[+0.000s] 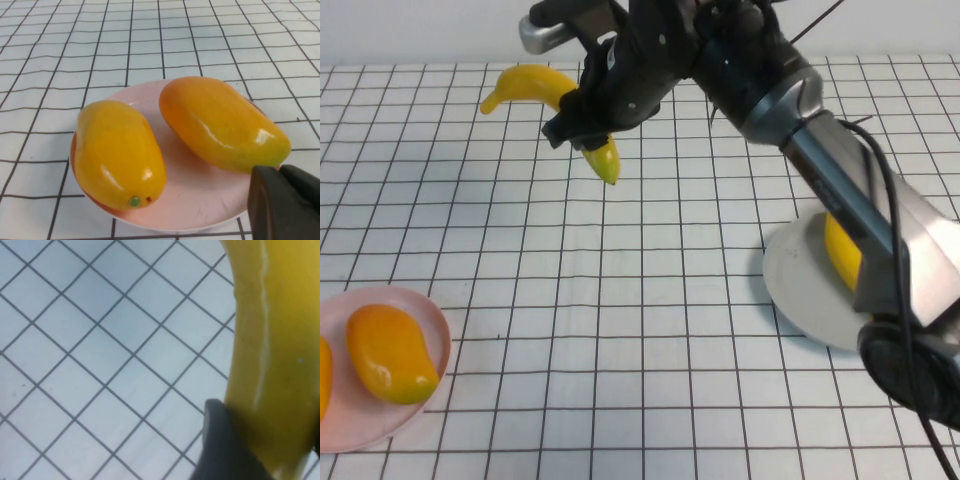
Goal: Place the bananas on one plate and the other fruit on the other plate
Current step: Put another type of fruit in the right plate
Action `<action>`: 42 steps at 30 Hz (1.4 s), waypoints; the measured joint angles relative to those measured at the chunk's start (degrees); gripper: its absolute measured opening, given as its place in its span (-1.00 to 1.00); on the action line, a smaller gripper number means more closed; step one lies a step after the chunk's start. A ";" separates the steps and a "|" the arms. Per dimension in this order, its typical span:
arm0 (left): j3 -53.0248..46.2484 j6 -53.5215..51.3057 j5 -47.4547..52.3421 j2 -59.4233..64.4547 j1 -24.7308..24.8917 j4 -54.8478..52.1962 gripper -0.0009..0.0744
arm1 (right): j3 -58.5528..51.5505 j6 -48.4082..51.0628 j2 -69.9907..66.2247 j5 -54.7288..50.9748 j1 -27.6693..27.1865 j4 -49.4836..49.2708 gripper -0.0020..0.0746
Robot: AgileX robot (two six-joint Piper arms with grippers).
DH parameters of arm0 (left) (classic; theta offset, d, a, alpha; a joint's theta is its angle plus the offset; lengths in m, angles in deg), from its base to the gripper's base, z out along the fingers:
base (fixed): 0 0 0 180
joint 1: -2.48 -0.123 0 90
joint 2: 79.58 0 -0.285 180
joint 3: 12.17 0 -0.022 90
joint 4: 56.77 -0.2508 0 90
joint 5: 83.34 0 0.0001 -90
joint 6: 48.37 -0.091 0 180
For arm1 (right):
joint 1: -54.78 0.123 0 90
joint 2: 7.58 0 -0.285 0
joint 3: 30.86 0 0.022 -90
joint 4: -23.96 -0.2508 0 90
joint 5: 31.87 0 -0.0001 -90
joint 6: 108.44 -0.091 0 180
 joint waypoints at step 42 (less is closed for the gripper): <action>0.00 0.00 0.00 0.00 0.00 0.00 -0.99 | -87.37 -10.67 37.84 18.17 -14.82 8.13 -0.13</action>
